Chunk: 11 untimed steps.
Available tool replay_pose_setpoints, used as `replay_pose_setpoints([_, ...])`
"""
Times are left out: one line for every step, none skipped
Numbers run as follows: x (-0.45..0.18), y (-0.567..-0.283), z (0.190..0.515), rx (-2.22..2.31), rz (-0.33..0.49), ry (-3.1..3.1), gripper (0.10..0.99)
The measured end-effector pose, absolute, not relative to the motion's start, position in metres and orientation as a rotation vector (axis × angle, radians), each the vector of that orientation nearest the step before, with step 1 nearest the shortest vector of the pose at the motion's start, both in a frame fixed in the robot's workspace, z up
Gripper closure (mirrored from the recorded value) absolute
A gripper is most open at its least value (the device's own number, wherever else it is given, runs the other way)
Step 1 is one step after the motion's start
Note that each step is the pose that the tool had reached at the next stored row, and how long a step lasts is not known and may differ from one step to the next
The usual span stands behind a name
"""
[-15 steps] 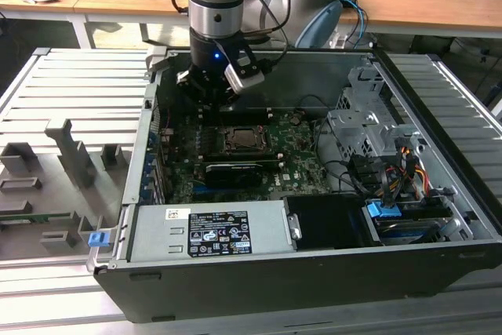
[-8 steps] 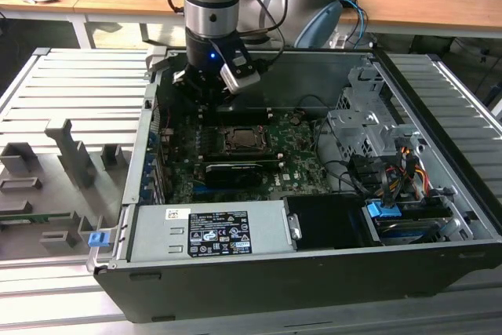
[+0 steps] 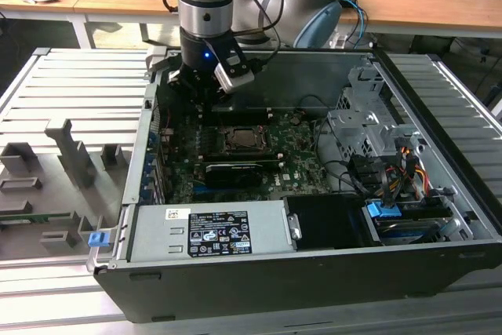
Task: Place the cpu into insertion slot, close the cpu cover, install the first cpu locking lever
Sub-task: 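Close the cpu cover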
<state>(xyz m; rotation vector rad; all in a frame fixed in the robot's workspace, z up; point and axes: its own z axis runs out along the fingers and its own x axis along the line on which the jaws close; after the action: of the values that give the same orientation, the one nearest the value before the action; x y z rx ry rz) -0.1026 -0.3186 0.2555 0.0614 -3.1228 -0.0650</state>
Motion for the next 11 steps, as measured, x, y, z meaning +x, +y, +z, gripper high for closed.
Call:
replay_pose_setpoints([-0.1027, -0.3183, 0.2555, 0.061, -0.065, -3.123, 0.98])
replay_pose_setpoints([-0.1029, -0.3182, 0.2556, 0.061, -0.065, -3.123, 0.98])
replay_pose_setpoints([-0.103, -0.318, 0.2561, 0.061, -0.065, -3.123, 0.98])
replay_pose_setpoints([-0.1029, -0.3178, 0.2568, 0.062, -0.065, -3.123, 0.98])
replay_pose_setpoints([-0.103, -0.3177, 0.2578, 0.062, -0.065, -3.123, 0.98])
replay_pose_setpoints([-0.103, -0.3176, 0.2591, 0.061, -0.065, -3.123, 0.98])
replay_pose_setpoints([-0.103, -0.3175, 0.2603, 0.061, -0.065, -3.123, 0.98])
replay_pose_setpoints([-0.1031, -0.3174, 0.2607, 0.061, -0.065, -3.123, 0.98])
replay_pose_setpoints([-0.1037, -0.3166, 0.2611, 0.061, -0.065, -3.124, 0.98])
replay_pose_setpoints([-0.1042, -0.315, 0.2615, 0.061, -0.065, -3.124, 0.98])
replay_pose_setpoints([-0.1044, -0.314, 0.2616, 0.061, -0.065, -3.124, 0.98])
